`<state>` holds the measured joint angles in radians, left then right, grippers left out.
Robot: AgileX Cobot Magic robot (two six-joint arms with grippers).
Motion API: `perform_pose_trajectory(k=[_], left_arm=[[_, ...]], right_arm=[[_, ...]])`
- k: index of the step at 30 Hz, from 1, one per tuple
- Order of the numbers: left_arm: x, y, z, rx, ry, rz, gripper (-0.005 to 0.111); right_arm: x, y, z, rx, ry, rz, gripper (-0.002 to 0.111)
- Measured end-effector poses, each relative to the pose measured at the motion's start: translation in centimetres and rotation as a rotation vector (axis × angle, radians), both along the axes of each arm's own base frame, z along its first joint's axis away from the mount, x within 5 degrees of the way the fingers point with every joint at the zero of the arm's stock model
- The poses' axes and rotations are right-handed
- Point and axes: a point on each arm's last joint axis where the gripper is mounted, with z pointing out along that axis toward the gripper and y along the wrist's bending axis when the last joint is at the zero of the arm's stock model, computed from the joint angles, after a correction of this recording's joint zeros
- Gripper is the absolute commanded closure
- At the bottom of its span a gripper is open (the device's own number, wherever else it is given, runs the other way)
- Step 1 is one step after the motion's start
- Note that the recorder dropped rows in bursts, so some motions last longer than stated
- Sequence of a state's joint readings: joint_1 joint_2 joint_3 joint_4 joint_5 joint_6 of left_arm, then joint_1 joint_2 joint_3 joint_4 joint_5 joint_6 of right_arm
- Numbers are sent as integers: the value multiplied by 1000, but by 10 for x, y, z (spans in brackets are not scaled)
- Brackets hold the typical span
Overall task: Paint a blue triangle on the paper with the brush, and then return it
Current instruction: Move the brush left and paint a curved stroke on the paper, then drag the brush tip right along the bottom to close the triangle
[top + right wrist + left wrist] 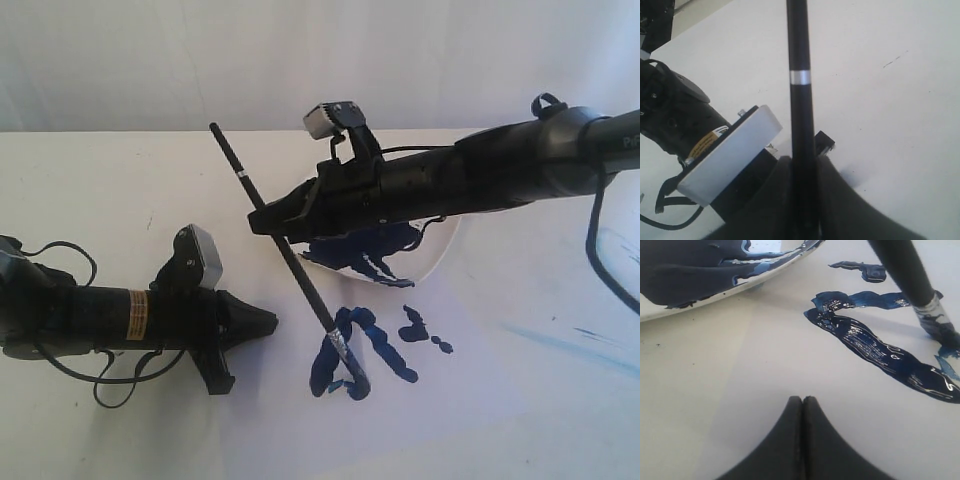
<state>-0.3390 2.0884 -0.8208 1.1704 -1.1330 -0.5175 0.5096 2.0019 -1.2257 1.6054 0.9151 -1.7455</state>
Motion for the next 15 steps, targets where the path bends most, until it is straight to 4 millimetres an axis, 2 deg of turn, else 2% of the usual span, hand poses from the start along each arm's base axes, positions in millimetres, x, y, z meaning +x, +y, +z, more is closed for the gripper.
perform_pose_trajectory(k=[6,15], left_arm=[[0,0,0,0,0,0,107],[0,0,0,-2,0,-1,107]], right_arm=[[10,-15,-2,-21,8,-34,108],[13,-25,4,-59,-17,-29,108]])
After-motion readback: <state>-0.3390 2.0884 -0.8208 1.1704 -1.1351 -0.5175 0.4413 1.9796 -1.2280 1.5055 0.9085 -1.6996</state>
